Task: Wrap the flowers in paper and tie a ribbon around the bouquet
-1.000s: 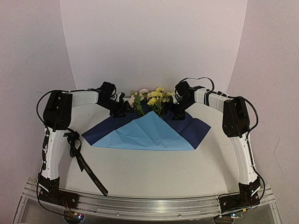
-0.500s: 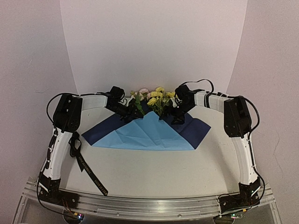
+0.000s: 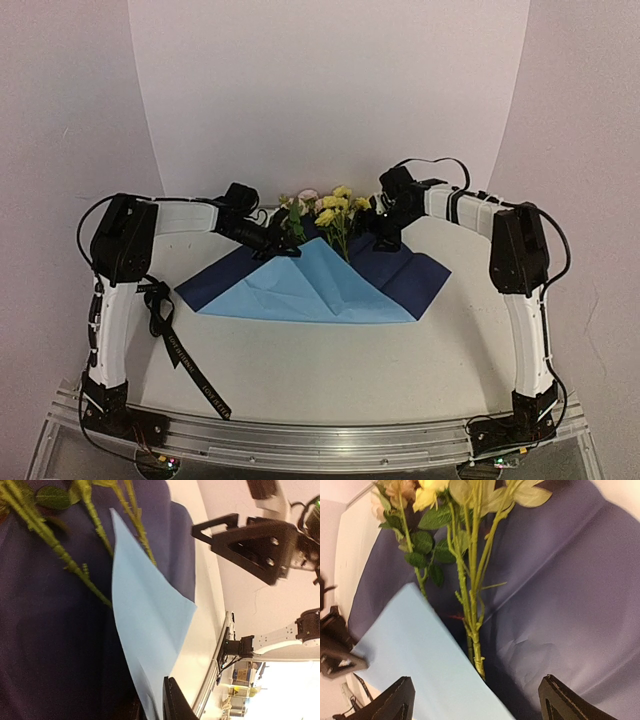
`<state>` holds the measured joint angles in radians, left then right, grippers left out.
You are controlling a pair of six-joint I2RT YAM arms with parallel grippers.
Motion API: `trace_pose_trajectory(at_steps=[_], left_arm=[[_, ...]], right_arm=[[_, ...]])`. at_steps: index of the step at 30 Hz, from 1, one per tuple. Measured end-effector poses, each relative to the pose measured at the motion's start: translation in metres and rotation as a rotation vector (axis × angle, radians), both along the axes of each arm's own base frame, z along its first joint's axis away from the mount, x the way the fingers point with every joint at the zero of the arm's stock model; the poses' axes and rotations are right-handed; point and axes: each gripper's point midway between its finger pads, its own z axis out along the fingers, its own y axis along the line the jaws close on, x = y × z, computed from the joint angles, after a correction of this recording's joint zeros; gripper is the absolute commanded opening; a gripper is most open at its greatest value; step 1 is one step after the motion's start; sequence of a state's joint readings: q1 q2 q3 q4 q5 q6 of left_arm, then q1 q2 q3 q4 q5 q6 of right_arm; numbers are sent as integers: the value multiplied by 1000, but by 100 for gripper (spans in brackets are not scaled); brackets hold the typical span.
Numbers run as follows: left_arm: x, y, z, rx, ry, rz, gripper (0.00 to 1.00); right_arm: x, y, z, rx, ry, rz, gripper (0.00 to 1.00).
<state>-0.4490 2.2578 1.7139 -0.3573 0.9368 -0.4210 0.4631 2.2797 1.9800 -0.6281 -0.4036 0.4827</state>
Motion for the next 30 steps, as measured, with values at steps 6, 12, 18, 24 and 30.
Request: trace_pose_trajectory(at_steps=[6, 12, 18, 24, 30], left_arm=[[-47, -19, 52, -50, -145, -114, 5], [-118, -36, 44, -28, -165, -243, 3], [-176, -35, 2, 52, -104, -326, 4], [-204, -18, -19, 112, -83, -342, 7], [-212, -18, -14, 122, -144, -354, 7]], right_arm=[[6, -7, 5, -62, -44, -54, 88], [-3, 0, -2, -136, -64, -56, 93], [-18, 14, -6, -207, -83, -18, 98], [-33, 28, -9, -268, -105, 15, 98], [-45, 37, -11, -318, -115, 42, 98]])
